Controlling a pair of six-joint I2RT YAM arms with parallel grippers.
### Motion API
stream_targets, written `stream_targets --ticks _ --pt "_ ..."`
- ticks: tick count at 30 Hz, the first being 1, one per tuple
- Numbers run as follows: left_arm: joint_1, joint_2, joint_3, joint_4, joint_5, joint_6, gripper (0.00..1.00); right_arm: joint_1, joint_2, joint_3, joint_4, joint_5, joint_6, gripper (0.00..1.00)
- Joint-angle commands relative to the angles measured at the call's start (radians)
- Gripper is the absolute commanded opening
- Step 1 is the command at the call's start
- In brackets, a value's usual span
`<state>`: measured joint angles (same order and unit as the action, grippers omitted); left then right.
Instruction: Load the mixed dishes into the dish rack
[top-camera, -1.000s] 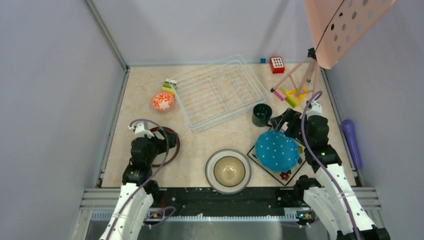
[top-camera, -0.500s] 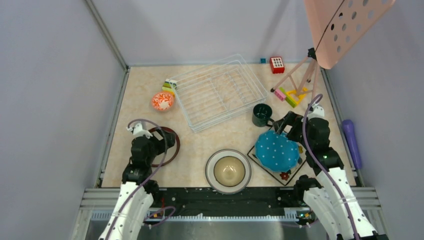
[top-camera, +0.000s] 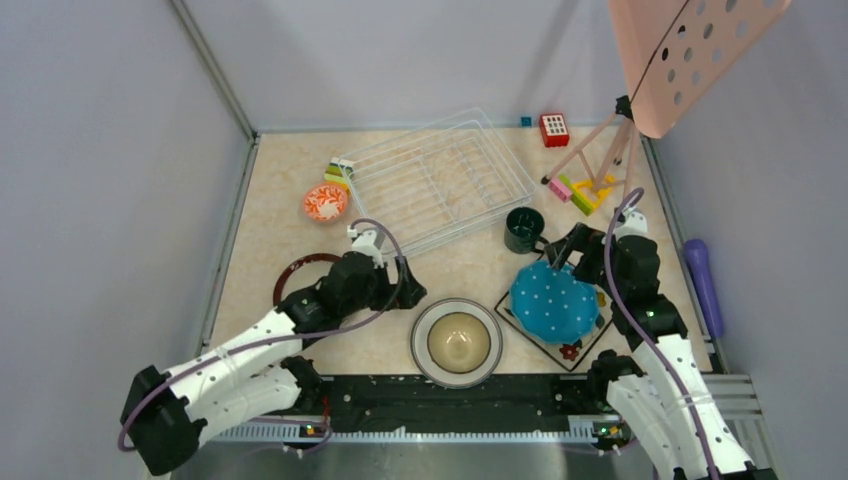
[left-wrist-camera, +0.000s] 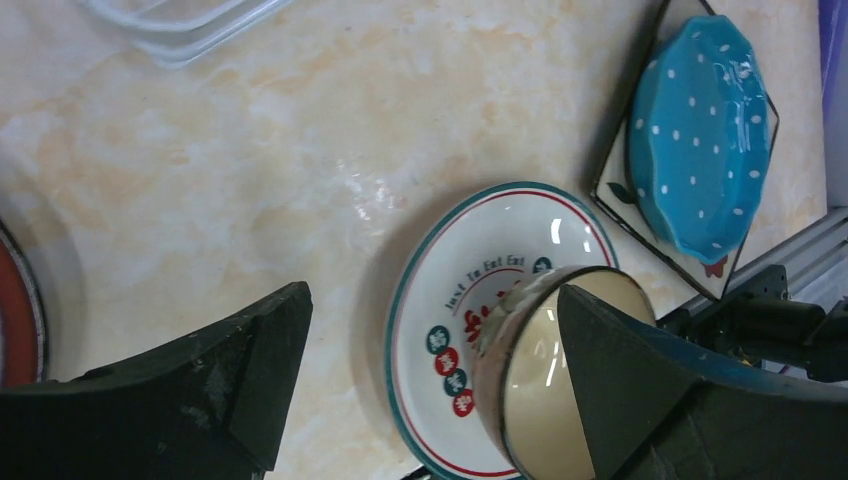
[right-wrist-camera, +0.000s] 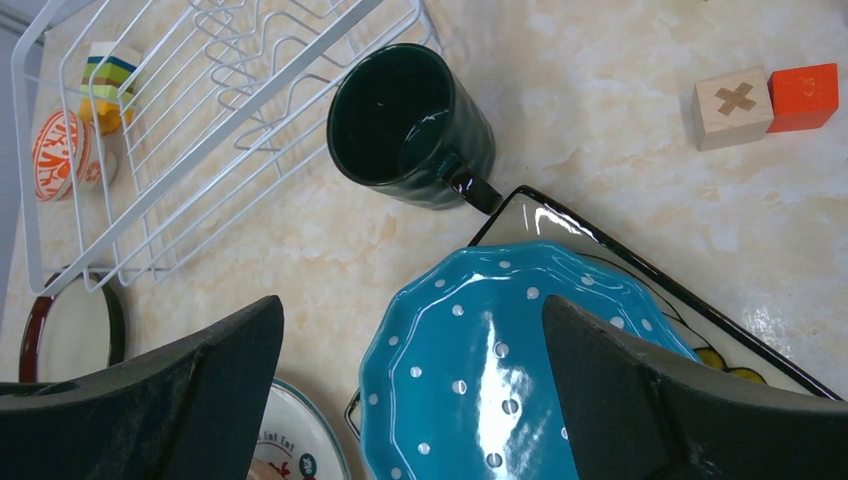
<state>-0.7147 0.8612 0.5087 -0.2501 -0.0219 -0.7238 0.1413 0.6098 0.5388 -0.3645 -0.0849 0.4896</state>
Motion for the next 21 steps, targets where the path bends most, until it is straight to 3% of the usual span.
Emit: stream_targets --ticks 1,9,13,21 --pt "-0.127 0.056 0.13 -0.091 -0.151 -0.017 0.95 0.001 -0.005 0.031 0.019 -0.026 -0.018 0.98" --pt "-0.286 0.166 0.203 -0.185 -0.176 -0.018 0.88 0.001 -0.007 0.037 0.007 -0.044 -0.016 0.98" --pt "-0.318 0.242 0.221 -0.182 -0.12 -0.004 0.76 0.0 -0.007 0.042 -0.001 -0.047 -0.014 0.98" --pt "-0.368 0.372 0.265 -0.159 -0.073 -0.008 0.64 0.001 -0.007 0.037 0.001 -0.055 -0.008 0.98"
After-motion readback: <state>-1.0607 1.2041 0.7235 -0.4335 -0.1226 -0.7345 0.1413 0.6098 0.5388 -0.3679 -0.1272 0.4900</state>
